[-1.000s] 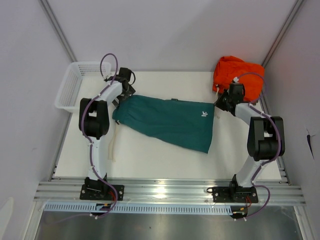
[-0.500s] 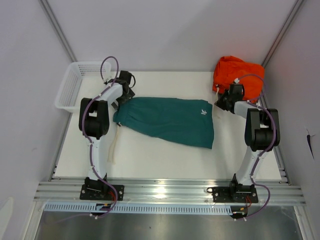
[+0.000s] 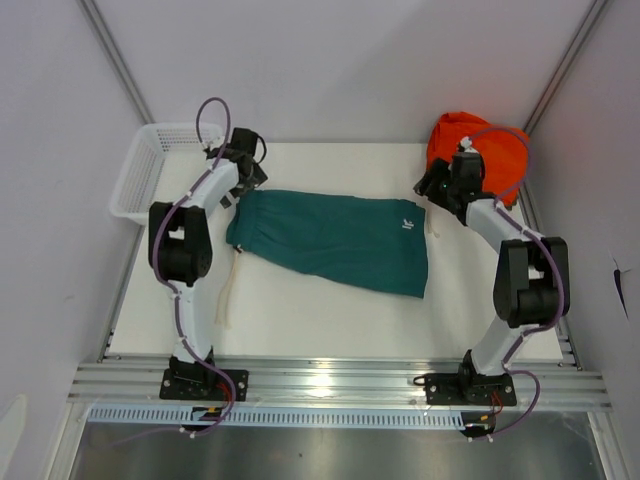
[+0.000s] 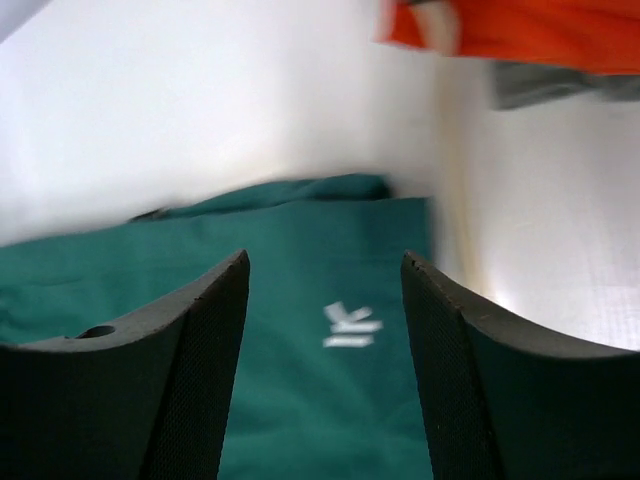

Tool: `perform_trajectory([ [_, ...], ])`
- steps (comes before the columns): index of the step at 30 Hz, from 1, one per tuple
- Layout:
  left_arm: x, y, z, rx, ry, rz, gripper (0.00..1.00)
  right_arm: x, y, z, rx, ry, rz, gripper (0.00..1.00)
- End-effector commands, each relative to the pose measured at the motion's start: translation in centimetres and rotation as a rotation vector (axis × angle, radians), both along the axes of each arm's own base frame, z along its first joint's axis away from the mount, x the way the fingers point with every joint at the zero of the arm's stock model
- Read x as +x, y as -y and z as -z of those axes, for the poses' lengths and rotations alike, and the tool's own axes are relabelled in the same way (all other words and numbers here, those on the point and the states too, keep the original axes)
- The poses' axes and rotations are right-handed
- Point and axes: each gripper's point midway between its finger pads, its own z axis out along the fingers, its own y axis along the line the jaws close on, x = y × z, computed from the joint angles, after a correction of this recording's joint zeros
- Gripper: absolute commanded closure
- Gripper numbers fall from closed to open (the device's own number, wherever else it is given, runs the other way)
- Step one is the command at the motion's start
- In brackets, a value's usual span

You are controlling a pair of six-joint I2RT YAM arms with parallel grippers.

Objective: Fold and stack the shorts
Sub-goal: Fold the shorts

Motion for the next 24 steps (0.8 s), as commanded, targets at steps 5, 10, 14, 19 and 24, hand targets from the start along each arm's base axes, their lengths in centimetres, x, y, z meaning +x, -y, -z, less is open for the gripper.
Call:
perform_trajectory([
  [5,-2.2,0.8,-5.5,-0.013,0.085,0.188,0.01,-2.1,-10.6,-5.3,0.017,0.136,-0.247,0.38],
  [10,-5.4,0.3,-5.4,-0.028,0.101,0.21,0.01,-3.1,-17.8,-5.7,0.064,0.136,-0.404,0.43],
  [14,-8.1,0.5,-3.9,-0.062,0.138,0.242,0.01,-4.3,-22.4,-4.4,0.096,0.133,-0.487,0.49],
  [19,-10.8,0.5,-3.7,-0.081,0.204,0.27,0.01,-6.3,-28.2,-2.0,0.098,0.093,-0.596,0.55],
  [24,-12.5,0.4,-4.3,-0.102,0.234,0.273,0.01,-7.1,-33.0,-1.4,0.101,0.088,-0.688,0.63],
])
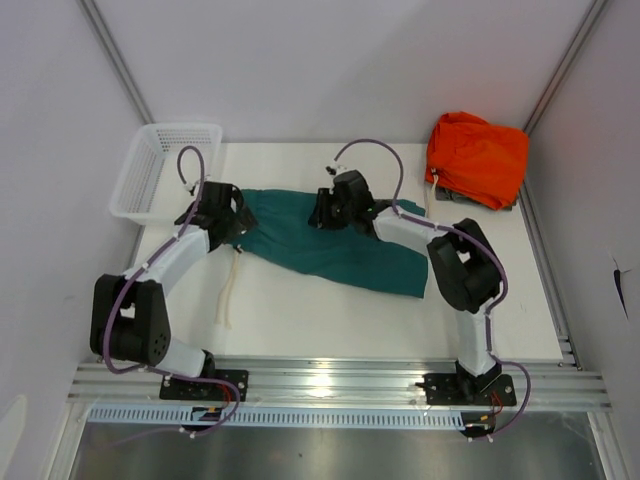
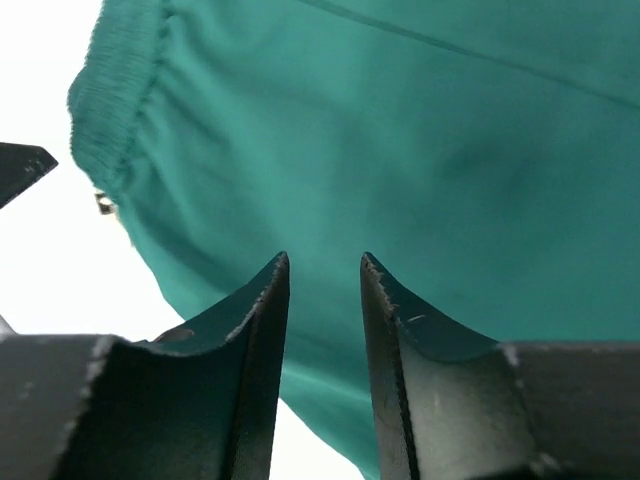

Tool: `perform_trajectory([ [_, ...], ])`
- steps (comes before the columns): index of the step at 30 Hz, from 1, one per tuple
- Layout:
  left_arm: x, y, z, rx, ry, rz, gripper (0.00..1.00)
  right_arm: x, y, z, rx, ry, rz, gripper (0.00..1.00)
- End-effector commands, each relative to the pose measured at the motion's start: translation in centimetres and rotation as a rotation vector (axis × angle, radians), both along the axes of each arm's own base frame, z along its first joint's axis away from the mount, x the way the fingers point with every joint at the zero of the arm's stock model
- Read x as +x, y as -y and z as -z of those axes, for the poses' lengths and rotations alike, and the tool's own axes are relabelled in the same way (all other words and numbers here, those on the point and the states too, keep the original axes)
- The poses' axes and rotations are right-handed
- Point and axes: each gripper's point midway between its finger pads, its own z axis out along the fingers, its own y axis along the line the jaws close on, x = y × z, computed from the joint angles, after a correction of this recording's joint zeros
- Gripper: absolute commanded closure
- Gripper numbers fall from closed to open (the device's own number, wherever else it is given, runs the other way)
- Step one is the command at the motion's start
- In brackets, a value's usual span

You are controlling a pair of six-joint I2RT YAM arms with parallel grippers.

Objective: Fold and stack the shorts
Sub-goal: Fold the shorts

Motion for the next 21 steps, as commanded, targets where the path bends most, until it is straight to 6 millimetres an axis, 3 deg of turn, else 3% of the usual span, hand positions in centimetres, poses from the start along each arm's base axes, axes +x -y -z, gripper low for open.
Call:
perform_trajectory([
  [1,0.6,0.0,-2.2,-0.026,0.112,0.016,0.01,0.4,-4.2,-1.6,0.044,0.051,-0.069,0.64],
  [3,0.2,-0.3,-2.2,-0.034,0.126,0.006,0.01,0.2,-5.4,-1.4,0.042,0.038,-0.094,0.67],
  [5,-0.5,-0.2,-1.6,-0.059,0.12,0.012,0.01,-0.2,-6.7,0.1,0.03,0.02,-0.113,0.68],
  [7,-0.4,-0.2,-2.0,-0.088,0.145,0.016,0.01,-0.1,-7.8,0.2,0.038,0.023,-0.13,0.78],
  [8,-0.6,-0.1,-1.6,-0.103,0.139,0.022,0.01,-0.4,-8.5,1.3,0.033,0.007,-0.146,0.78],
  [10,-0.8,-0.3,-1.5,-0.1,0.137,0.02,0.01,-0.6,-9.7,1.4,0.057,0.004,-0.178,0.8],
  [11,-1.0,-0.5,-1.0,-0.099,0.126,0.017,0.01,-1.1,-10.3,2.4,0.052,-0.009,-0.196,0.8],
  [15,-1.3,-1.1,0.2,-0.107,0.111,-0.008,0.01,-1.9,-11.5,3.9,0.051,-0.028,-0.227,0.84],
  [21,-2.0,-2.5,2.1,-0.116,0.074,-0.067,0.01,-3.0,-11.4,6.9,-0.007,-0.071,-0.231,0.86],
])
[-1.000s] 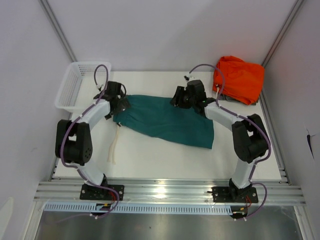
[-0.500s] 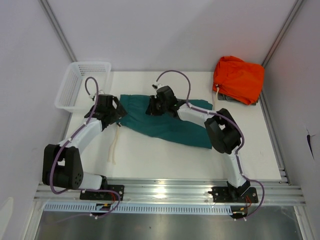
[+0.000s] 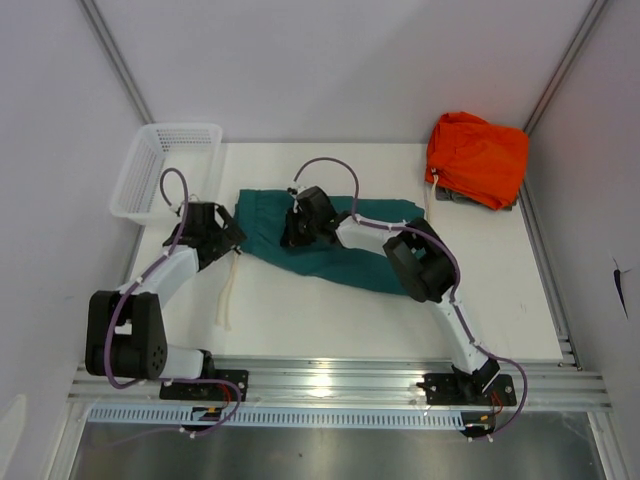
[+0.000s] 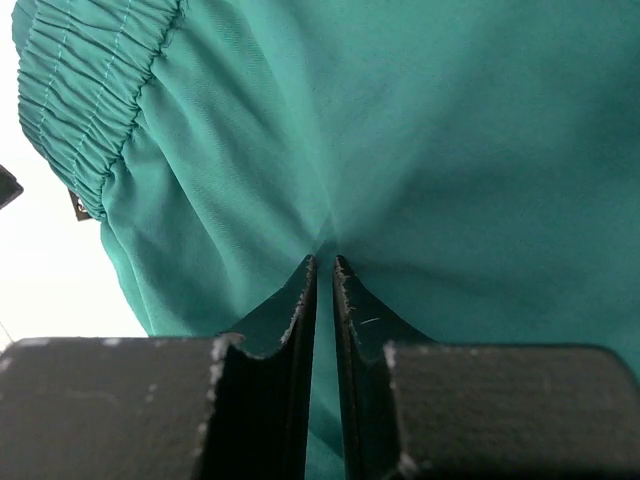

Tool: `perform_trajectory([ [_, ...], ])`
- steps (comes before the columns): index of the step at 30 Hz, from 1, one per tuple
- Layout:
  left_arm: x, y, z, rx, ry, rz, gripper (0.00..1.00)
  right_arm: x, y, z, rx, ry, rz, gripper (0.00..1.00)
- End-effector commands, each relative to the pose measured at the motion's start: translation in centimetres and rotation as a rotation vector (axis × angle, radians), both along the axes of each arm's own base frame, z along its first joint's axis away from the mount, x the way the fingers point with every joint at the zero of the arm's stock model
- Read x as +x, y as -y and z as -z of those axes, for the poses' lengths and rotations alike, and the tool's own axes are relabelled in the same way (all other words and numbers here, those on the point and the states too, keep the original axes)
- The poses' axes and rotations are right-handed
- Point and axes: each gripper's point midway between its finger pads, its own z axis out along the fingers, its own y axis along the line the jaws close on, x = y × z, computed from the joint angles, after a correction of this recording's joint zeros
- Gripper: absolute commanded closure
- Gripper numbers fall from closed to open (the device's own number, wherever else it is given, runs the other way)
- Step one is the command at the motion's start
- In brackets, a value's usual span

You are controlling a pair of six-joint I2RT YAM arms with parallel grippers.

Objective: Fold and stack the shorts
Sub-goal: Fold the shorts

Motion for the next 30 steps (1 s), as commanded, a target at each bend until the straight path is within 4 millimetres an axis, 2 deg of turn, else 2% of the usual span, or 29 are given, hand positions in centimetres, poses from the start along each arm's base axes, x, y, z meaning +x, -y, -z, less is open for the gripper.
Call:
perform_trajectory([
  [1,0.5,-0.5,-0.2,-0.017,0.033,-0.027,0.01,-0.4,-0.8,0.5,-0.01,0.001,-0.021,0.86],
  [2,0.5,-0.5,-0.5,-0.016,0.045,-0.029,0.01,-1.0,-0.4,1.5,-0.03,-0.014,-0.024,0.87],
  [5,-0.1,-0.7,-0.5,-0.009,0.048,-0.028,0.01,-2.5,0.6,2.7,-0.061,-0.025,-0.028,0.88],
  [6,-0.2,-0.7,-0.8,-0.01,0.06,-0.025,0.01,-3.9,1.9,4.6,-0.099,-0.057,-0.029,0.88],
  [7,-0.8,-0.7,-0.3,-0.01,0.048,-0.024,0.01,-4.7,2.3,4.4,-0.107,-0.057,-0.031,0.88],
  [9,-0.9,-0.5,-0.6,-0.013,0.061,-0.019,0.01,-5.3,3.1,5.0,-0.117,-0.046,-0.023,0.88],
  [10,-1.0,-0.5,-0.6,-0.015,0.062,-0.015,0.01,-6.5,4.3,6.3,-0.14,-0.068,-0.023,0.88],
  [11,-1.5,-0.5,0.0,-0.015,0.048,-0.012,0.01,-6.6,4.7,5.7,-0.137,-0.058,-0.02,0.88],
  [13,-1.7,-0.4,0.1,-0.014,0.057,-0.004,0.01,-7.9,6.4,6.7,-0.175,-0.074,-0.018,0.88],
  [15,-1.9,0.2,0.3,-0.027,0.061,0.037,0.01,-8.4,7.1,6.0,-0.18,-0.059,-0.02,0.88],
  [16,-1.8,0.6,0.3,-0.041,0.068,0.059,0.01,-9.1,7.9,6.5,-0.198,-0.07,-0.023,0.88],
  [20,-1.7,3.0,0.7,-0.125,0.095,0.174,0.01,-9.8,9.6,6.0,-0.244,-0.052,-0.026,0.88],
  [21,-2.4,3.6,1.4,-0.147,0.083,0.201,0.01,-9.8,10.0,6.0,-0.253,-0.047,-0.025,0.88],
  [23,-2.6,4.3,1.8,-0.163,0.096,0.235,0.01,-9.8,10.4,5.6,-0.241,-0.051,-0.024,0.88],
  [26,-2.6,4.6,2.5,-0.17,0.099,0.247,0.01,-9.8,9.8,5.0,-0.228,-0.053,-0.042,0.87],
  [30,-2.5,6.5,1.8,-0.266,0.186,0.31,0.01,-9.9,9.0,4.9,-0.229,-0.041,-0.057,0.87],
])
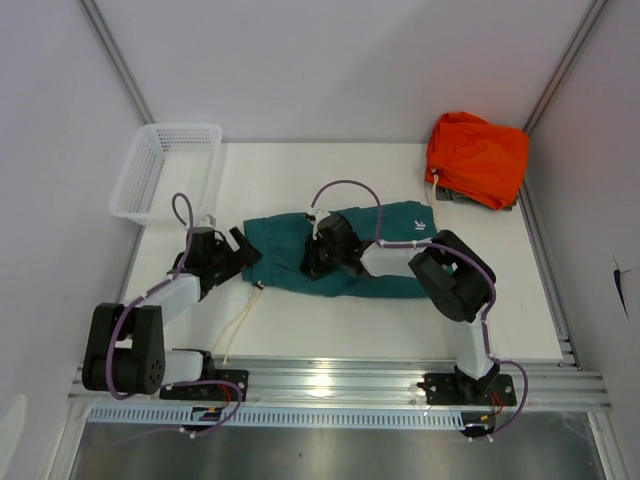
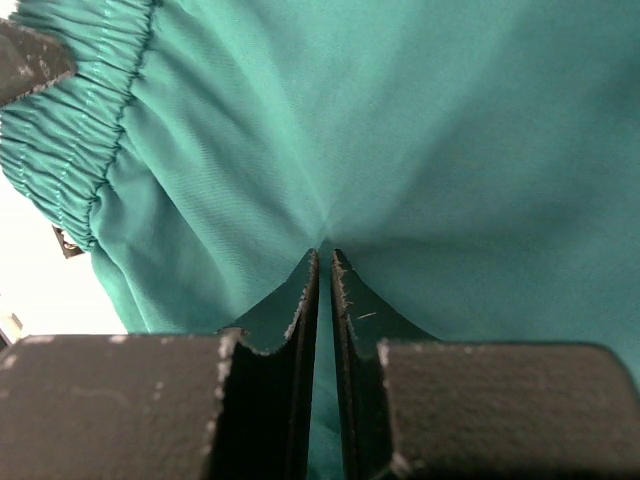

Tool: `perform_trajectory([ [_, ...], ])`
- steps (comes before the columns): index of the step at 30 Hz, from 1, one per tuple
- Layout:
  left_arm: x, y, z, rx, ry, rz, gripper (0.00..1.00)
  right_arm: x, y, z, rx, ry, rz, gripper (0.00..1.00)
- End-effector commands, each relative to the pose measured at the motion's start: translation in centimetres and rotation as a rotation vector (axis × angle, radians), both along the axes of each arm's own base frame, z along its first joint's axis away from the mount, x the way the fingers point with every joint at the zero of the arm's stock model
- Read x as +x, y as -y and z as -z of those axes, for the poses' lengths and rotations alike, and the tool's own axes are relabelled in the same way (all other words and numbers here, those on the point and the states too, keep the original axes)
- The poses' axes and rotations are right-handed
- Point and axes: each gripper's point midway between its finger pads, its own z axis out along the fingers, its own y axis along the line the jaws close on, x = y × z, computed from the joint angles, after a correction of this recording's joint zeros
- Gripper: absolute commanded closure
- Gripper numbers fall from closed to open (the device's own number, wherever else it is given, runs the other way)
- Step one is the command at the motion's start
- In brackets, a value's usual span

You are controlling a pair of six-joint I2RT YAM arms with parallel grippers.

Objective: Fold and stack the shorts
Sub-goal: Fold the shorts

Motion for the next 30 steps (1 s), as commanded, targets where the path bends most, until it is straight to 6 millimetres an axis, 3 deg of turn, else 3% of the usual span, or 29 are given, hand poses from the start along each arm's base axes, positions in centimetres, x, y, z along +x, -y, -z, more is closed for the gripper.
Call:
perform_trajectory([
  [1,1.0,2.2,-2.0,-0.091,0.141,0.089,0.01,-2.3,3.0,4.3,-0.18,-0.089,-0.013,0.87],
  [6,1.0,2.9,-3.0,-0.115,0.193,0.124,0.01,-2.2,2.8,4.2,-0.175,-0.087,-0.02,0.87],
  [16,-0.2,3.2,2.3,-0.16,0.021,0.092,0.01,-2.2,2.5,3.3,-0.153,-0.084,-0.028,0.88],
  [20,0.0,3.6,2.0,-0.19,0.035,0.097,0.01,-2.3,2.4,3.1,-0.149,-0.081,-0.031,0.88],
  [23,0.1,3.9,2.1,-0.211,0.036,0.095,0.09,-2.3,2.3,2.9,-0.142,-0.082,-0.032,0.88],
  [27,0.4,3.7,2.0,-0.213,0.041,0.078,0.35,-2.4,2.3,3.0,-0.142,-0.083,-0.033,0.88],
  [30,0.7,3.4,1.3,-0.198,0.06,0.066,0.42,-2.7,2.1,3.1,-0.141,-0.085,-0.041,0.88],
])
